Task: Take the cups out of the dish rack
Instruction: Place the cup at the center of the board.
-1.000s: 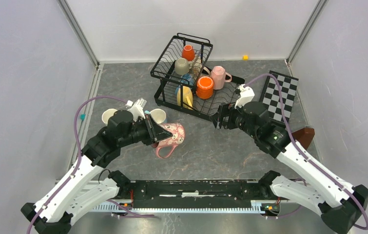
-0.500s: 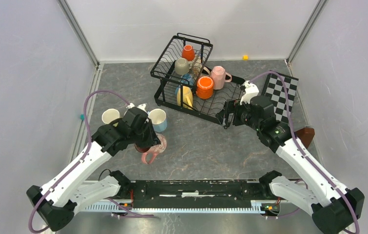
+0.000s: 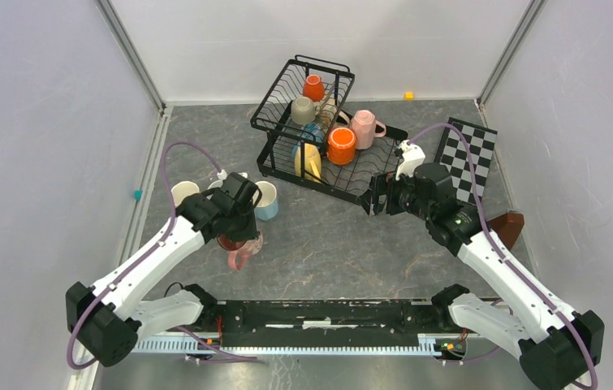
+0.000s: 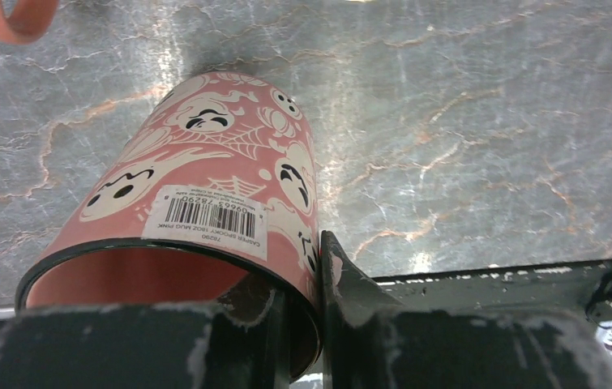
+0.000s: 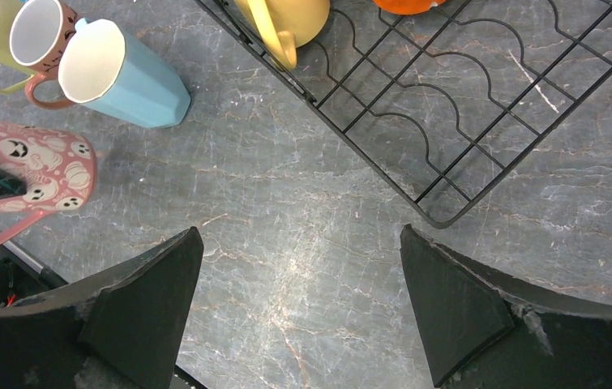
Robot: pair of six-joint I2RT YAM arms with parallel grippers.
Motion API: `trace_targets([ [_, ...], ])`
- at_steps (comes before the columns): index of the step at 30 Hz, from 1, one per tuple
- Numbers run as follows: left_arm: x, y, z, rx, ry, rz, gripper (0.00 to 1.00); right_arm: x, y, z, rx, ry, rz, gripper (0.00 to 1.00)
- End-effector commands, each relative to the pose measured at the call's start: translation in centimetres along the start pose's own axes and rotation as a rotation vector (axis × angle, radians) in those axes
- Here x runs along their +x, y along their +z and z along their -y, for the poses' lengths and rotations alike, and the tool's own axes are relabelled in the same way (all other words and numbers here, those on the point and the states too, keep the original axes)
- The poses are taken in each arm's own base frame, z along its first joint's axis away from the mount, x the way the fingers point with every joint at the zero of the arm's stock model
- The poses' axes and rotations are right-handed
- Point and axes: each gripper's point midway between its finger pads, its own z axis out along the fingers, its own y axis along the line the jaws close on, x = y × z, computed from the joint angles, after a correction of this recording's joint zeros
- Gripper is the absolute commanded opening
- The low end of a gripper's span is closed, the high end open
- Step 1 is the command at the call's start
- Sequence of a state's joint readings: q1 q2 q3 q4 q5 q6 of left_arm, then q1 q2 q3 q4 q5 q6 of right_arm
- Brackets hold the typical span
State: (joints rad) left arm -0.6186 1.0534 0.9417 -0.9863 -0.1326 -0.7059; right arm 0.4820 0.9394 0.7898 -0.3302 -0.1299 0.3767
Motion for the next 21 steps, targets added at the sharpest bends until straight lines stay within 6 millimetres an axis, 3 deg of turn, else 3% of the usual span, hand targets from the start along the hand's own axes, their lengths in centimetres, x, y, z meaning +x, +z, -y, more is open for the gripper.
trace_targets([
  [1, -2.3, 1.1, -0.5, -0.015, 0.037, 0.063, 0.02, -1.1, -0.2, -0.7, -0.044, -0.032, 0.052, 0.98],
  [21, -3.2, 4.8, -1.4, -0.059, 0.060, 0.014, 0.02, -0.7, -0.3, -1.0, -0.065, -0.039, 0.044, 0.98],
])
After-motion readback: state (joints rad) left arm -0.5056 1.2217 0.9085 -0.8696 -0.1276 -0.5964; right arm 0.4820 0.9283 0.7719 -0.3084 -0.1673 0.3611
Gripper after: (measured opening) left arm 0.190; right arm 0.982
